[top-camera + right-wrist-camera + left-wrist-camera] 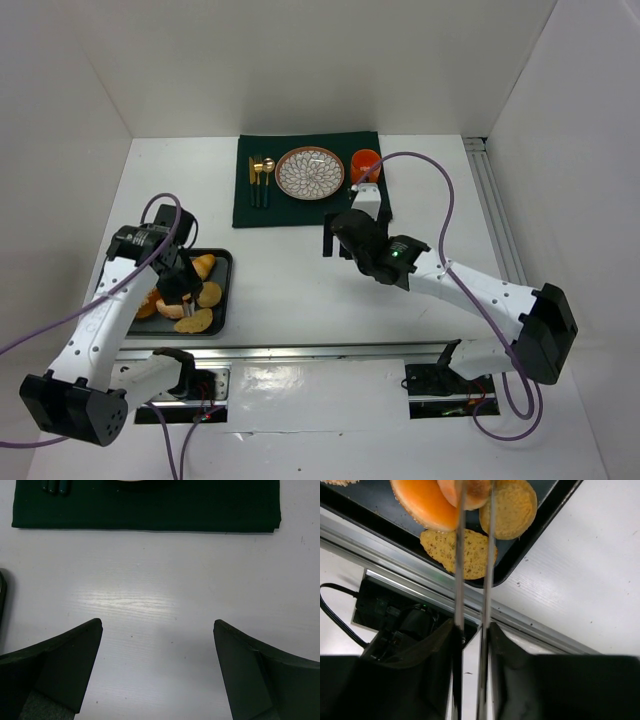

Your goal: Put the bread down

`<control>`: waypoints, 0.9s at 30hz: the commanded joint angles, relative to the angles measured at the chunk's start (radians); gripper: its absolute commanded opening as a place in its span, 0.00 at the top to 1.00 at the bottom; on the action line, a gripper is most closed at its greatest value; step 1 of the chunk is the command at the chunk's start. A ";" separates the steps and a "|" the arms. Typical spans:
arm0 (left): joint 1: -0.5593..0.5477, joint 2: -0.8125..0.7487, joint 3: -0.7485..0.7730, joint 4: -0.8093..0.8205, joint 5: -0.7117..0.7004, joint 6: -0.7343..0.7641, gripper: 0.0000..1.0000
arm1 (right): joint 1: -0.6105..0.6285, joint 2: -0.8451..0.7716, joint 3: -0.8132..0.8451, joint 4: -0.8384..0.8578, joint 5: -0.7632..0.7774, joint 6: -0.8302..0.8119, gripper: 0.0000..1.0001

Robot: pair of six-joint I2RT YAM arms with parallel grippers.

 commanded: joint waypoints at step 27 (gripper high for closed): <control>-0.211 0.715 0.900 0.479 0.334 0.259 1.00 | -0.024 -0.165 0.051 -0.146 0.297 0.083 0.01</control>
